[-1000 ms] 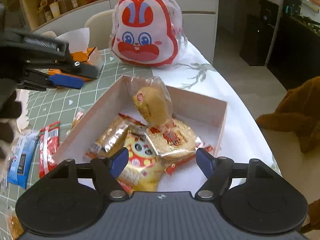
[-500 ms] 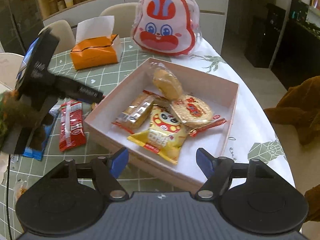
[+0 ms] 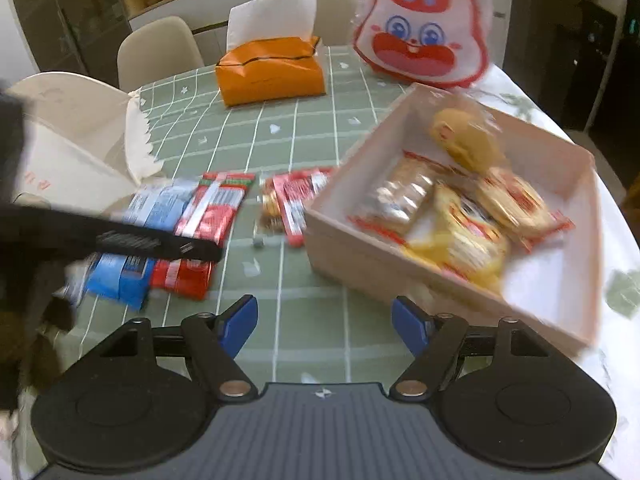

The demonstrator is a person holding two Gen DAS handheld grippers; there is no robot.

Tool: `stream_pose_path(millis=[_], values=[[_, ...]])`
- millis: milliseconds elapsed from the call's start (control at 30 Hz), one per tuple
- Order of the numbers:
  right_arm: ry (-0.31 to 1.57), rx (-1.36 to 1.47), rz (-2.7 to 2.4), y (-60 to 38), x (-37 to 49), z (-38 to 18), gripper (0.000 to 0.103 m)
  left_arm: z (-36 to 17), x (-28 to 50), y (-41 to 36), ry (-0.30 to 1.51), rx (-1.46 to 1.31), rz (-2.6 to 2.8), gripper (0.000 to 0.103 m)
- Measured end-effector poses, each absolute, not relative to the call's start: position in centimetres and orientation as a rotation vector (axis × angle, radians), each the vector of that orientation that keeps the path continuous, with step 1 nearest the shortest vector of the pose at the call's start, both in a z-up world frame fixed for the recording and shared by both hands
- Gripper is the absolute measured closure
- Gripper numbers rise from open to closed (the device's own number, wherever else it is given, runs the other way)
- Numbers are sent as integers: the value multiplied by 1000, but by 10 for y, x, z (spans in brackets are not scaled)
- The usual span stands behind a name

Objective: Organize snacks
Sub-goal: 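Move both open grippers from the pink box back over the loose snacks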

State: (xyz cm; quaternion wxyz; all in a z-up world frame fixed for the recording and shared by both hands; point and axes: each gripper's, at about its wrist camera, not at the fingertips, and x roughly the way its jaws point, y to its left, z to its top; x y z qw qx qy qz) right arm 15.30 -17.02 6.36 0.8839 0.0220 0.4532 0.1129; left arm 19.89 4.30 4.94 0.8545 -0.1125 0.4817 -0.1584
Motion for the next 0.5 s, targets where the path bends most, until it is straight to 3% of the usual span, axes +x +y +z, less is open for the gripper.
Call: stream_pose_path(millis=[167, 500], values=[[913, 58, 238, -132, 183, 51, 28, 68, 191, 75, 951, -251, -206, 81], [775, -200, 226, -60, 245, 55, 31, 70, 182, 104, 973, -233, -140, 81]])
